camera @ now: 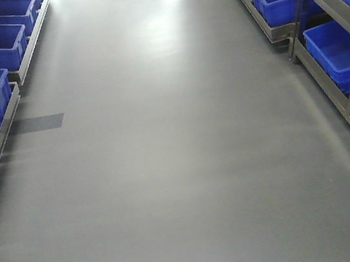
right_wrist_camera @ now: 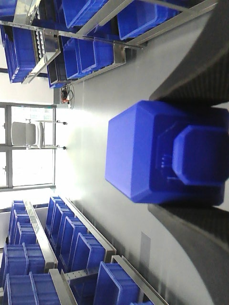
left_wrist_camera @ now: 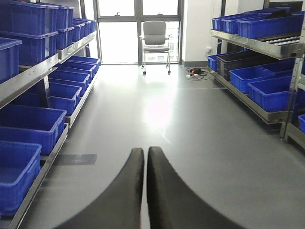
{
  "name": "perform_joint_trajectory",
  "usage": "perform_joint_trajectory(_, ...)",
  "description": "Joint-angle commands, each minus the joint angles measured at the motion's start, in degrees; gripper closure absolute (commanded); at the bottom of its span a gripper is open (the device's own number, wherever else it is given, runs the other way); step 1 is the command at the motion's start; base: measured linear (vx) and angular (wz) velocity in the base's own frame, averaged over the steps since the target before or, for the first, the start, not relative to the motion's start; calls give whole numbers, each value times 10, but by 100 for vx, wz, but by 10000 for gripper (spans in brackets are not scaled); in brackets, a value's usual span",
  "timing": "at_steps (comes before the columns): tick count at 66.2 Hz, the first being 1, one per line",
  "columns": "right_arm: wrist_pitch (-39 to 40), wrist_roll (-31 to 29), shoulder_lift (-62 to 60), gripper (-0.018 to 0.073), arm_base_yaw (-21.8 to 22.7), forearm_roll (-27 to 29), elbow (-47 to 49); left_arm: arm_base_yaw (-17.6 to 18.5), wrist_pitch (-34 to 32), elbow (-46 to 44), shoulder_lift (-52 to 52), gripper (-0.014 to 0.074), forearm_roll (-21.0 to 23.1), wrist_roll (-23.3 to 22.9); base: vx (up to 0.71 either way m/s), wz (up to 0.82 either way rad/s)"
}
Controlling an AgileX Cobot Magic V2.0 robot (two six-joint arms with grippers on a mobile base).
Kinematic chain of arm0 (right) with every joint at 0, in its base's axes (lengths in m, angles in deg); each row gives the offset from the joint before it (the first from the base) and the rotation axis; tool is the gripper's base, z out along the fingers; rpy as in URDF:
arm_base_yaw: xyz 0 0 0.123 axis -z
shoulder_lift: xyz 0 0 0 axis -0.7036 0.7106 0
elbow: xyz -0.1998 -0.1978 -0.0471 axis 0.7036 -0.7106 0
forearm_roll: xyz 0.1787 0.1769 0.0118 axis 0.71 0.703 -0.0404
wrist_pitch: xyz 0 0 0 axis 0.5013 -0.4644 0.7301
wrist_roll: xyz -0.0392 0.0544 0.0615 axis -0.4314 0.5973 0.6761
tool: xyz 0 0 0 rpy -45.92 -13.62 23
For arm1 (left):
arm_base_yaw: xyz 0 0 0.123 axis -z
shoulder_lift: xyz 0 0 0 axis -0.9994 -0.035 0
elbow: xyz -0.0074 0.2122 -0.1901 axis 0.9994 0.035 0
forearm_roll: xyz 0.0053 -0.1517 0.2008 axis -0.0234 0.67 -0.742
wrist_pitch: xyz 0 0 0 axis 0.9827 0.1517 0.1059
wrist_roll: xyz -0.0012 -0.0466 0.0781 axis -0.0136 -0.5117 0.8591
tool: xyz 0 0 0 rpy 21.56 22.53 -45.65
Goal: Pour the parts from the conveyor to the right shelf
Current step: 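Drive into the aisle between shelves of blue bins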
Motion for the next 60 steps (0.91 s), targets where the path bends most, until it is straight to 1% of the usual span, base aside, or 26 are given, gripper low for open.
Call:
perform_joint_trajectory(1,46,-3,7,564,-1,-9,15,3,-42,-11,-9,603,4,-4,68,3)
perform_joint_trajectory(60,46,-3,7,564,-1,-9,15,3,-42,-11,-9,603,4,-4,68,-1)
